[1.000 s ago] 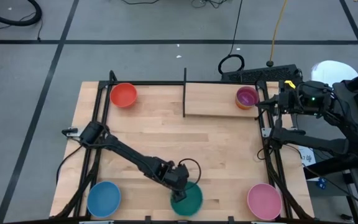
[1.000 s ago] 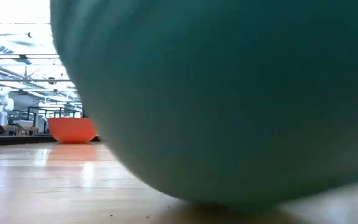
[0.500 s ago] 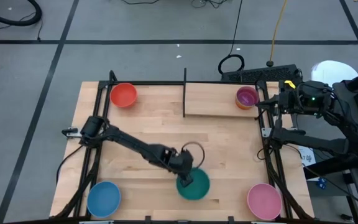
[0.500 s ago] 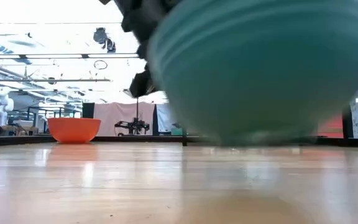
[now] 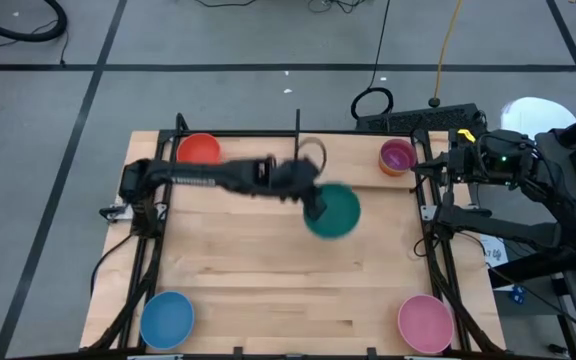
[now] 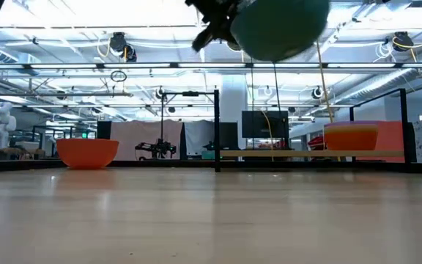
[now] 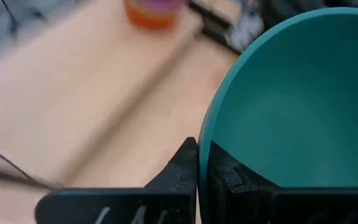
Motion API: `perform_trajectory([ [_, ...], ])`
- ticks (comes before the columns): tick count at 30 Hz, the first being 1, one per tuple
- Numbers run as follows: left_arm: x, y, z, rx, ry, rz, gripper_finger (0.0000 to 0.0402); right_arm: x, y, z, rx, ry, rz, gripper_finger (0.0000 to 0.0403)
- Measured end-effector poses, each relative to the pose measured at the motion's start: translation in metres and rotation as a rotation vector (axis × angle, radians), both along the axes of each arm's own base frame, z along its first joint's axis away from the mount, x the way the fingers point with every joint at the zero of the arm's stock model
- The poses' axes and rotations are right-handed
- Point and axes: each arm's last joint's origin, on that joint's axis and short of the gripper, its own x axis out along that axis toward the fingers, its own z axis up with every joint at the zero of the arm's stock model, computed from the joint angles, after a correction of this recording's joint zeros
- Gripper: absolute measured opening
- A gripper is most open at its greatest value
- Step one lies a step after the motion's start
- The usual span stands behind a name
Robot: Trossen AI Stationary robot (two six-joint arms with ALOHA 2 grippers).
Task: Place and stack bowls onto a shelf
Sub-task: Put the large green bowl on the shelf
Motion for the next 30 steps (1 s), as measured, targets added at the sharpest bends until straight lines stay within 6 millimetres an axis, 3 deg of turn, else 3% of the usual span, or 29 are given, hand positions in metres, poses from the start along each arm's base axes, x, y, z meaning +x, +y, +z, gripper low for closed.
perform_trajectory([
  [7, -0.010, 0.078, 0.053, 0.107, -0.057, 0.068, 0.0005, 0.000, 0.000, 0.000, -0.006, 0.002, 0.002, 0.0000],
  [11, -0.015, 0.106, 0.070, 0.160, -0.117, 0.076, 0.0005, 0.000, 0.000, 0.000, -0.007, 0.002, 0.002, 0.0000],
  [18, -0.007, 0.137, 0.057, 0.185, -0.130, 0.057, 0.0005, 0.000, 0.000, 0.000, -0.007, 0.002, -0.001, 0.0000],
  [30, 0.022, 0.167, 0.001, 0.192, -0.051, 0.048, 0.0005, 0.000, 0.000, 0.000, 0.015, -0.004, -0.012, 0.0000],
])
